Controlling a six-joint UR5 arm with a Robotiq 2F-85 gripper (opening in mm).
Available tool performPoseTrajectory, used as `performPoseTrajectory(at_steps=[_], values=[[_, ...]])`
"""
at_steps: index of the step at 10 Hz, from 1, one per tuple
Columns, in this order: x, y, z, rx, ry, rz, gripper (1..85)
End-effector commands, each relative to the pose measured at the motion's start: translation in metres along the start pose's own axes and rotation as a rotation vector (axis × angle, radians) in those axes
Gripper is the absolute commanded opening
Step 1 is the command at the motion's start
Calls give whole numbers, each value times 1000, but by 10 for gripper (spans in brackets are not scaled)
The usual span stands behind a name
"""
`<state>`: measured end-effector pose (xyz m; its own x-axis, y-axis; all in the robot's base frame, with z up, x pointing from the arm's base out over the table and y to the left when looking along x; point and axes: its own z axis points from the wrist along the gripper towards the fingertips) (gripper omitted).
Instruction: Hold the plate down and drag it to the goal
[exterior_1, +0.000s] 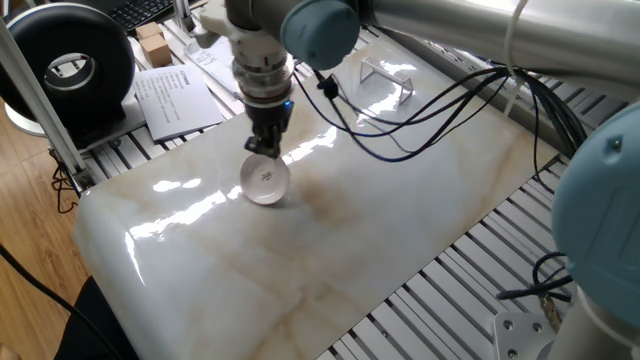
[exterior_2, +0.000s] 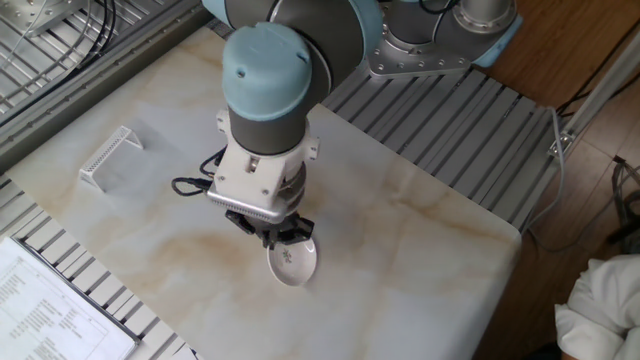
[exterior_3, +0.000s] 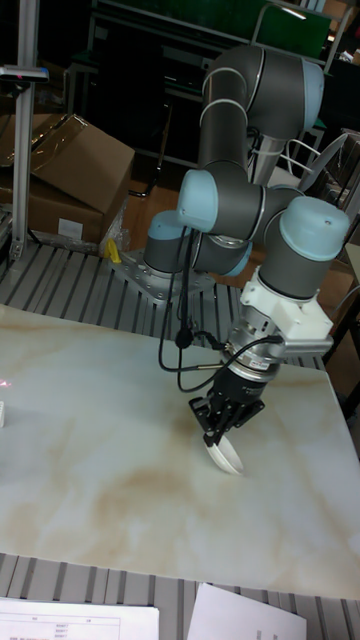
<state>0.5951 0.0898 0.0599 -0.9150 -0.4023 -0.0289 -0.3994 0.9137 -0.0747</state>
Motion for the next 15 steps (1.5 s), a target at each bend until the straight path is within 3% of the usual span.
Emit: performPoseTrajectory(at_steps=[1, 3, 4, 6, 8, 10, 14, 15], values=[[25, -37, 5, 23, 2, -94, 13], [27, -37, 6, 20, 0, -59, 13], [32, -47, 6, 57, 19, -44, 13], [30, -63, 6, 115, 18, -84, 13], [45, -96, 9, 156, 24, -177, 13], [48, -100, 10, 147, 17, -164, 13], [42, -110, 9, 188, 5, -257, 13], [44, -97, 8, 165, 5, -209, 13]])
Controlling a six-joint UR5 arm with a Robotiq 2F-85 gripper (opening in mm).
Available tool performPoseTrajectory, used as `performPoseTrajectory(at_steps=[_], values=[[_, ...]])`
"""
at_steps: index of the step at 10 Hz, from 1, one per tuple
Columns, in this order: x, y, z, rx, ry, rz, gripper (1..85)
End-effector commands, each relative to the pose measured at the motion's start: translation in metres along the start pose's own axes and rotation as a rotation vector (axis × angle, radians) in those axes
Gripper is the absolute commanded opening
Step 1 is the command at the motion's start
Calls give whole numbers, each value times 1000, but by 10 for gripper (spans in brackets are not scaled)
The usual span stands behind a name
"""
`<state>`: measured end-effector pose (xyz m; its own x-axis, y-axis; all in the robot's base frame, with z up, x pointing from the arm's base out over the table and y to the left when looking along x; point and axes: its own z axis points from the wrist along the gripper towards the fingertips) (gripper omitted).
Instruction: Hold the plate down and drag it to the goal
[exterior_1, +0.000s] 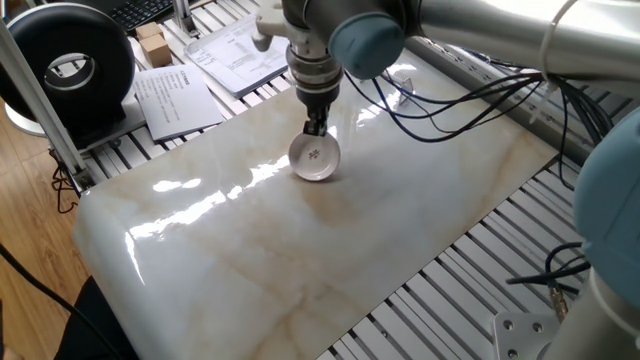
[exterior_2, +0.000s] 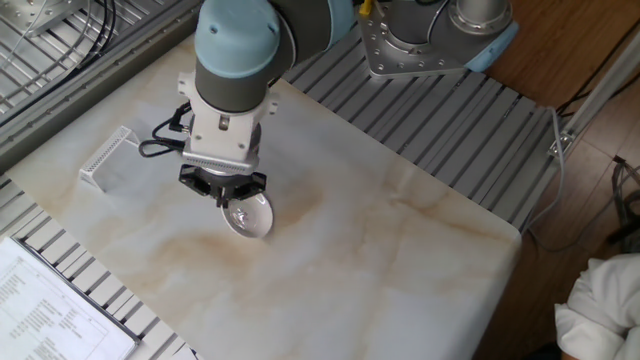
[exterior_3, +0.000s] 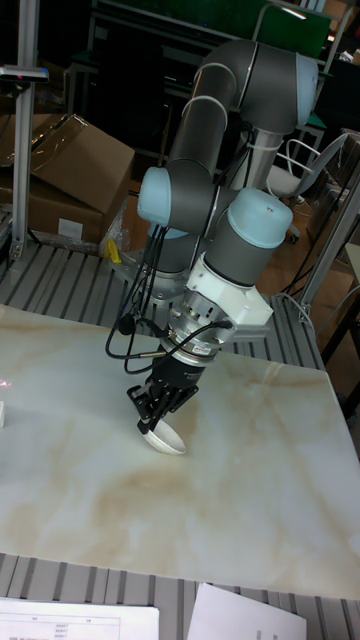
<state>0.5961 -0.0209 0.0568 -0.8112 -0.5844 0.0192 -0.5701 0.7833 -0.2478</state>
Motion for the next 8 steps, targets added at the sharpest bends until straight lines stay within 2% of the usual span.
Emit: performPoseTrajectory(at_steps=[1, 2, 3, 5, 7, 8], values=[[-6, 16, -3, -18, -14, 45, 13], [-11, 18, -3, -29, -34, 58, 13], [-20, 22, -4, -44, -70, 48, 13], [-27, 20, -4, -41, -104, -34, 13], [-7, -18, 2, -16, -127, -143, 13], [5, -25, 8, -12, -141, -138, 13]])
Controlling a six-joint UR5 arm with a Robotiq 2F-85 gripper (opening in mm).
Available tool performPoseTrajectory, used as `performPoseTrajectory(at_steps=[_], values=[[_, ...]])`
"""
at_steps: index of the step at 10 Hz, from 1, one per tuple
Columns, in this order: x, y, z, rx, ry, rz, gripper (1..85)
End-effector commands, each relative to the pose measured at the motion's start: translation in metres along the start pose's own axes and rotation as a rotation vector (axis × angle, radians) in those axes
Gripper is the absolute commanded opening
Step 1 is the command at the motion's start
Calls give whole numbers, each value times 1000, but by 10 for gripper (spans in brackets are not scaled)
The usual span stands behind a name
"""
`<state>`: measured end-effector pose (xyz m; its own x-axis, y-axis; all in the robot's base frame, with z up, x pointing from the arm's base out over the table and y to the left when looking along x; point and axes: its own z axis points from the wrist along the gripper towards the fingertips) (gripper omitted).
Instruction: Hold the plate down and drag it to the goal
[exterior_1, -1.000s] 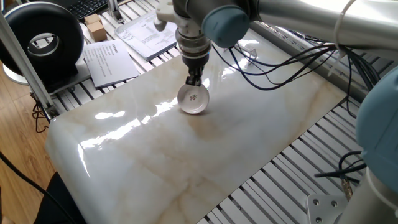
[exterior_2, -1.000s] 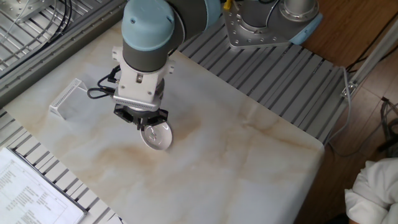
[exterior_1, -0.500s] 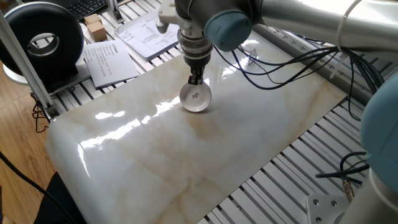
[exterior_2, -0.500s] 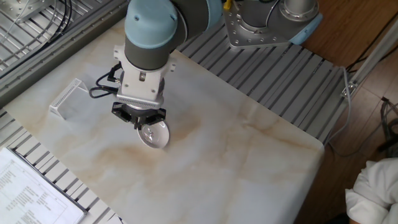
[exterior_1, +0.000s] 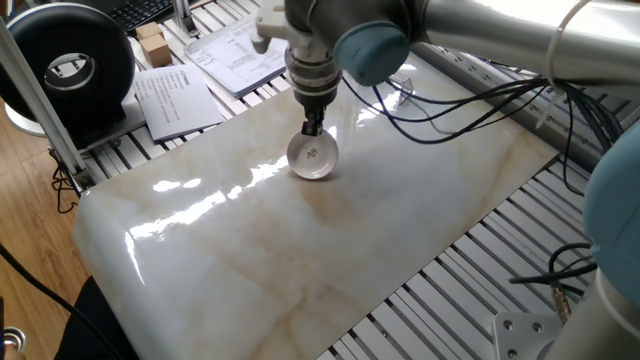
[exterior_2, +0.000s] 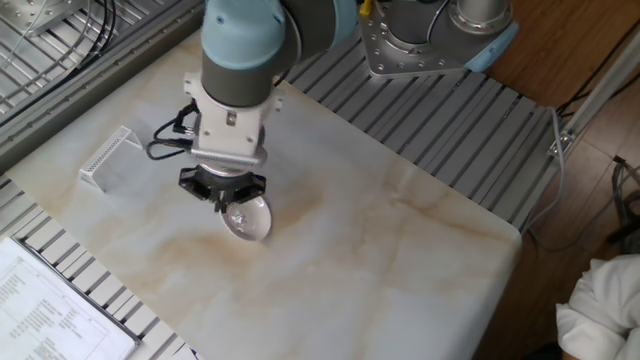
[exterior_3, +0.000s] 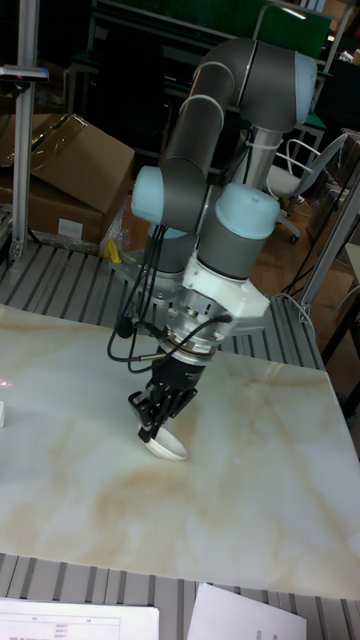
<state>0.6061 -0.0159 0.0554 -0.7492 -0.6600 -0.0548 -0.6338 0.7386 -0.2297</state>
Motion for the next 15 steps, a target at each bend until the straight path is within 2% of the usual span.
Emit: performPoseTrajectory(at_steps=[1, 2, 5, 6, 8, 9, 10, 11, 12, 15], values=[[26, -26, 8, 23, -39, -50, 13], [19, -17, 6, 15, -36, -8, 13], [-28, 25, -13, -15, -22, 79, 13], [-33, 33, -15, -36, -39, 88, 13], [-22, 27, -16, -82, -57, 66, 13], [-10, 20, -20, -98, -45, 58, 13], [-1, 18, -21, -96, -33, 56, 13], [6, 15, -23, -75, -10, 54, 13], [9, 15, -24, -74, -2, 46, 13], [4, 28, -26, -102, -9, 86, 13]])
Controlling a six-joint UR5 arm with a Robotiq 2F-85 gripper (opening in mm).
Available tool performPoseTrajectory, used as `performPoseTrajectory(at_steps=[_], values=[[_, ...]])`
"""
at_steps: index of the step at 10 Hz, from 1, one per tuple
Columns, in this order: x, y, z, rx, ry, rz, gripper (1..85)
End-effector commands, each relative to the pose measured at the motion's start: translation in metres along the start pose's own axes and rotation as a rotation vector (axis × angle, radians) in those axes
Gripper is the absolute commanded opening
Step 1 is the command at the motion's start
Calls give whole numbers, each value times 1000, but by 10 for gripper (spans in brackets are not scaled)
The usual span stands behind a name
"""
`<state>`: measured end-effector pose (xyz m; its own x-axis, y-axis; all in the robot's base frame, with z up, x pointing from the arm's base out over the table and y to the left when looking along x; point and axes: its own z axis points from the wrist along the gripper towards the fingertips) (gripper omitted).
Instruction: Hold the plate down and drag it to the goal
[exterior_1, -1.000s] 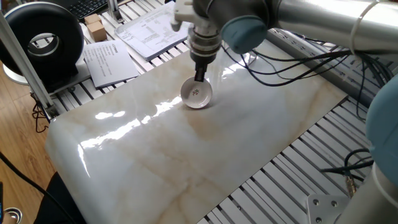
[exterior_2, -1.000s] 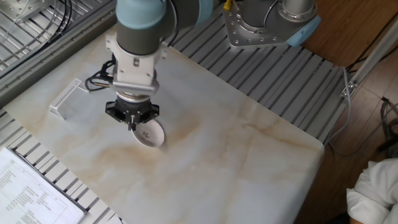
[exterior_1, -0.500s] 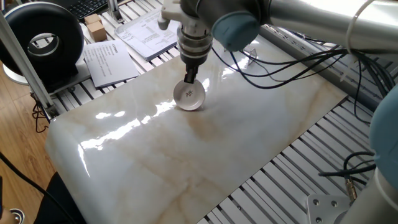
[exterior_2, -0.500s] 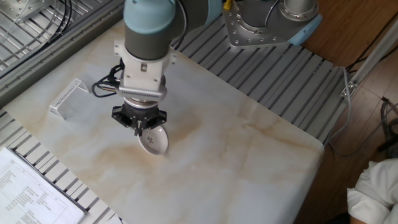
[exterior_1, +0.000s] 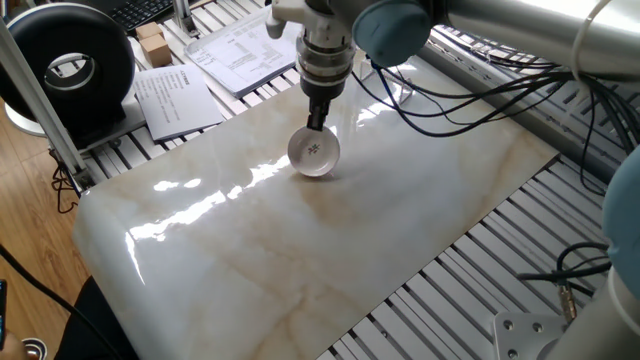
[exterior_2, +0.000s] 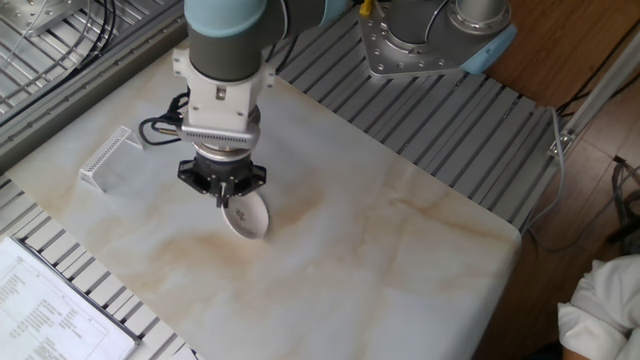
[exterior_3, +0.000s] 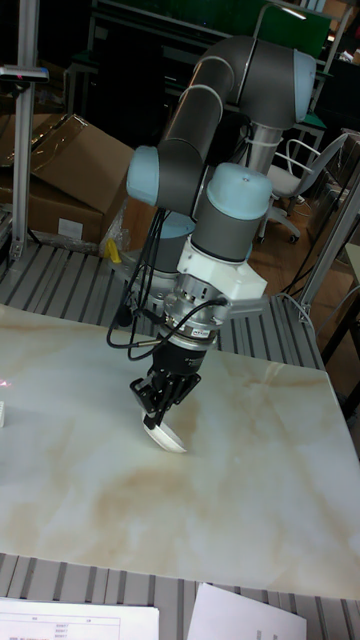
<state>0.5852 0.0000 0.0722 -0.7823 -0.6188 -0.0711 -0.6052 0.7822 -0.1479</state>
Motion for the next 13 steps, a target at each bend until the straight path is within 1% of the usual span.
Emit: performPoseTrajectory(at_steps=[1, 2, 4, 5, 7, 8, 9, 10, 11, 12, 13], values=[[0, 14, -3, -38, 2, 69, 13], [-1, 28, -4, -88, 6, 142, 13], [2, 25, -3, -76, 18, 216, 13], [1, 25, -3, -77, 15, 221, 13], [2, 23, -3, -70, 19, 189, 13], [4, 21, -3, -62, 22, 140, 13], [4, 18, -3, -49, 21, 98, 13], [8, 5, -2, -31, 18, 54, 13], [17, -12, -2, -8, 27, 16, 13], [25, -31, -2, 35, 38, -30, 13], [31, -46, -1, 74, 39, -63, 13]])
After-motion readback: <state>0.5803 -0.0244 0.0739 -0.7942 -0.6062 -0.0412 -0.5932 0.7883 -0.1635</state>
